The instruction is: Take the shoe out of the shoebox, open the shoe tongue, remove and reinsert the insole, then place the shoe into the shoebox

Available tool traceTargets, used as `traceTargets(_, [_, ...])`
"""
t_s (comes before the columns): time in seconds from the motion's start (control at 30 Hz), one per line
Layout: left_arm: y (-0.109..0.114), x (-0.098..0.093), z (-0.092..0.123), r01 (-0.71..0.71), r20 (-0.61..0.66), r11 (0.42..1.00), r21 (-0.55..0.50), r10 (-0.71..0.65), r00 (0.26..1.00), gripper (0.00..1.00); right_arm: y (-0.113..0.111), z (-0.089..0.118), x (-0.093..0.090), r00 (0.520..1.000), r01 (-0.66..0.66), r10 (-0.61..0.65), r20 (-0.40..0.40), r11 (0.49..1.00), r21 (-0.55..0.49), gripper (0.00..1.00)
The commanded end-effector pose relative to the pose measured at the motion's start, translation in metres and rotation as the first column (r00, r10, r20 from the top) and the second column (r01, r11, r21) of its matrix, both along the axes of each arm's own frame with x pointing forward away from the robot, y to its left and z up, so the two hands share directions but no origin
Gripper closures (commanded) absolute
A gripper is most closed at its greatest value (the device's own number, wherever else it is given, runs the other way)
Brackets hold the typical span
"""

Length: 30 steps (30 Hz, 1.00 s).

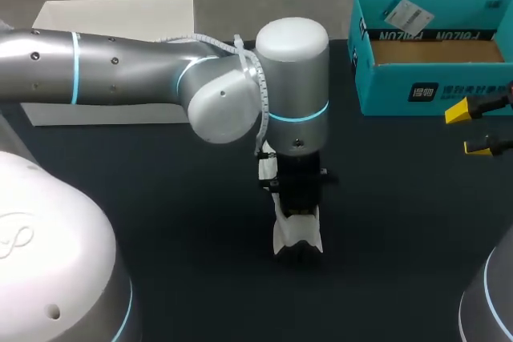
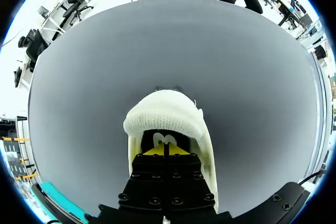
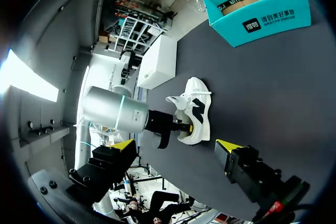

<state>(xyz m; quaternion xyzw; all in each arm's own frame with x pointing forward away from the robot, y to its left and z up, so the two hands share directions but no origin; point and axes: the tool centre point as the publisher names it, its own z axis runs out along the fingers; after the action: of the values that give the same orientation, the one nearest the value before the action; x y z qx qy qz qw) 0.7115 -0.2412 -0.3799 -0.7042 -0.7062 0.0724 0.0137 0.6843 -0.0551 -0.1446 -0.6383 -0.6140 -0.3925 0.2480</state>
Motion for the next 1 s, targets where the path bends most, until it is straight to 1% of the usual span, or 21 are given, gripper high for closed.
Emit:
traceTargets(0.03, [0.008, 0.006, 0.025, 0.0, 0.051, 1.0, 0.019, -0.001, 0.999, 1.0, 0.0, 0.0, -0.001, 1.0, 0.003, -0.003, -0.001, 1.0, -0.002, 0.0])
traceTargets(0.23, [0.011, 0.023, 0.032, 0.007, 0.105, 0.999, 0.032, -0.01, 0.994, 1.0, 0.0, 0.0, -0.001, 1.0, 0.003, -0.003, -0.001, 1.0, -0.002, 0.0])
traceTargets(0.33, [0.012, 0.03, 0.029, 0.014, 0.125, 0.998, 0.06, -0.021, 0.992, 1.0, 0.0, 0.0, -0.001, 1.0, 0.003, -0.003, -0.001, 1.0, -0.002, 0.0])
traceTargets(0.43, [0.013, 0.031, 0.026, 0.02, 0.13, 0.997, 0.071, -0.029, 0.991, 1.0, 0.0, 0.0, -0.001, 1.0, 0.003, -0.003, -0.001, 1.0, -0.002, 0.0])
traceTargets(0.5, [0.013, 0.031, 0.025, 0.025, 0.148, 0.996, 0.082, -0.037, 0.988, 0.65, 0.0, 0.0, -0.001, 1.0, 0.003, -0.003, -0.001, 1.0, -0.002, 0.0])
traceTargets(0.53, [0.014, 0.031, 0.025, 0.025, 0.145, 0.996, 0.081, -0.037, 0.989, 0.62, 0.0, 0.0, -0.001, 1.0, 0.003, -0.003, -0.001, 1.0, -0.002, 0.0])
traceTargets(0.57, [0.014, 0.031, 0.025, 0.025, 0.146, 0.996, 0.083, -0.037, 0.989, 0.62, 0.0, 0.0, -0.001, 1.0, 0.003, -0.003, -0.001, 1.0, -0.002, 0.0])
traceTargets(0.63, [0.013, 0.032, 0.025, 0.019, 0.154, 0.996, 0.089, -0.033, 0.988, 0.57, 0.0, 0.0, -0.001, 1.0, 0.003, -0.003, -0.001, 1.0, -0.002, 0.0])
traceTargets(0.67, [0.013, 0.032, 0.026, 0.014, 0.167, 0.996, 0.09, -0.029, 0.986, 0.4, 0.0, 0.0, -0.001, 1.0, 0.003, -0.003, -0.001, 1.0, -0.002, 0.0])
traceTargets(0.7, [0.013, 0.032, 0.027, 0.012, 0.169, 0.996, 0.086, -0.026, 0.985, 0.14, 0.0, 0.0, -0.001, 1.0, 0.003, -0.003, -0.001, 1.0, -0.002, 0.0])
traceTargets(0.73, [0.013, 0.033, 0.027, 0.0, 0.174, 0.996, 0.09, -0.016, 0.985, 0.04, 0.0, 0.0, -0.001, 1.0, 0.003, -0.003, -0.001, 1.0, -0.002, 0.0])
traceTargets(0.77, [0.013, 0.034, 0.028, -0.013, 0.193, 0.996, 0.085, -0.004, 0.981, 0.0, 0.0, 0.0, -0.001, 1.0, 0.003, -0.003, -0.001, 1.0, -0.002, 0.0])
traceTargets(1.0, [0.013, 0.036, 0.03, -0.066, 0.239, 0.995, 0.07, 0.047, 0.97, 0.0, 0.0, 0.0, -0.001, 1.0, 0.003, -0.003, -0.001, 1.0, -0.002, 0.0])
